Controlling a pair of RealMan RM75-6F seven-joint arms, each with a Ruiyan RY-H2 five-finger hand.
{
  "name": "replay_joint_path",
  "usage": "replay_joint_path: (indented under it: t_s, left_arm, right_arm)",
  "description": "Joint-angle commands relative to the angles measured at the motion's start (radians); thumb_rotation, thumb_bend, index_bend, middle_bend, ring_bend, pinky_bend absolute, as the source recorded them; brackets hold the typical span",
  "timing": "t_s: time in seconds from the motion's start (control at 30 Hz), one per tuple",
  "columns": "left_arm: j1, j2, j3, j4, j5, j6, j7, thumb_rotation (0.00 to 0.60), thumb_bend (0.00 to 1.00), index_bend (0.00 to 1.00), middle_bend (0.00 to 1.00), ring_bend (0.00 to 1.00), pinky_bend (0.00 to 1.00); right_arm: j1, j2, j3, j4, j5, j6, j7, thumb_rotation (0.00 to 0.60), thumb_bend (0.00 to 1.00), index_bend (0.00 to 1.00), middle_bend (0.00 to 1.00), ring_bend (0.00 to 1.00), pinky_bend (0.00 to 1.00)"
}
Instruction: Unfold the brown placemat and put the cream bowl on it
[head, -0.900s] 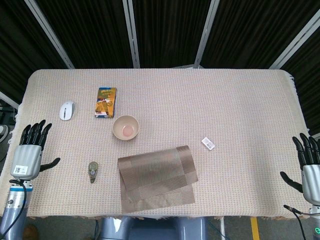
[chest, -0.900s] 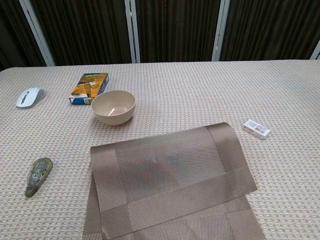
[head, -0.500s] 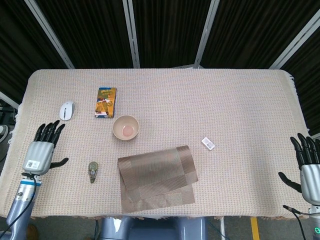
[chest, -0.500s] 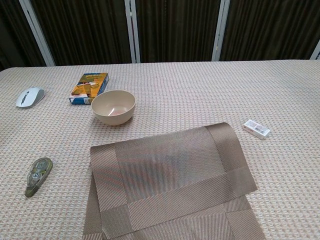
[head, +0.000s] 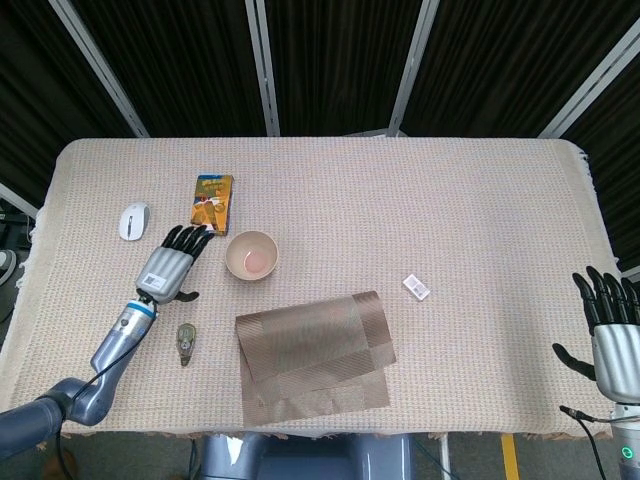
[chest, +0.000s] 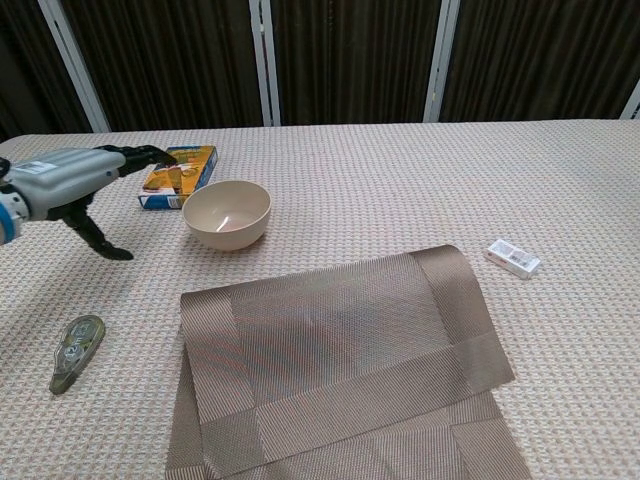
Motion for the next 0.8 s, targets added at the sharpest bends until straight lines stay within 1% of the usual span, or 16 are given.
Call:
replay_joint_path:
  t_s: [0.03,0.1,0.13,0.27,0.3,0.47,0.57,0.67,0.8]
  left_arm:
    - [-0.052,-0.056,-0.012,0.060,0.025,-0.025,-0.026,0.600,0.07,0.10,0.00,0.00,0.00]
    - [-0.070,-0.077,-0.012,0.081,0.028,-0.037,-0.024,0.600,0.07,0.13,0.00,0.00,0.00]
    - [-0.076,-0.084,-0.011,0.088,0.028,-0.042,-0.023,0.600,0.07,0.16,0.00,0.00,0.00]
    - [-0.102,-0.112,-0.004,0.110,0.030,-0.067,-0.015,0.600,0.09,0.33,0.00,0.00,0.00]
    - [-0.105,-0.119,-0.004,0.117,0.031,-0.066,-0.014,0.600,0.11,0.34,0.00,0.00,0.00]
    - [-0.118,-0.154,0.000,0.150,0.032,-0.062,-0.006,0.600,0.28,0.44,0.00,0.00,0.00]
    - [-0.123,-0.163,-0.006,0.159,0.016,-0.069,0.003,0.600,0.35,0.49,0.00,0.00,0.00]
    - [-0.124,-0.159,-0.010,0.150,0.003,-0.070,0.020,0.600,0.41,0.55,0.00,0.00,0.00]
    - [-0.114,-0.135,-0.009,0.116,-0.004,-0.052,0.038,0.600,0.43,0.60,0.00,0.00,0.00]
  right_arm:
    - [0.004,-0.002,0.004,0.003,0.011,-0.008,0.001,0.600,0.00,0.00,0.00,0.00,0.00]
    - [0.005,-0.002,0.006,0.005,0.018,-0.012,0.002,0.600,0.00,0.00,0.00,0.00,0.00]
    - [0.005,-0.002,0.007,0.006,0.020,-0.013,0.003,0.600,0.00,0.00,0.00,0.00,0.00]
    - [0.007,-0.002,0.009,0.009,0.027,-0.016,0.009,0.600,0.00,0.00,0.00,0.00,0.00]
    - [0.007,-0.002,0.010,0.010,0.027,-0.017,0.010,0.600,0.00,0.00,0.00,0.00,0.00]
    - [0.007,0.000,0.010,0.009,0.029,-0.017,0.016,0.600,0.00,0.00,0.00,0.00,0.00]
    - [0.007,0.002,0.010,0.007,0.029,-0.016,0.022,0.600,0.00,0.00,0.00,0.00,0.00]
    - [0.007,0.004,0.008,0.005,0.026,-0.015,0.026,0.600,0.00,0.00,0.00,0.00,0.00]
    - [0.005,0.007,0.007,0.002,0.022,-0.011,0.033,0.600,0.00,0.00,0.00,0.00,0.00]
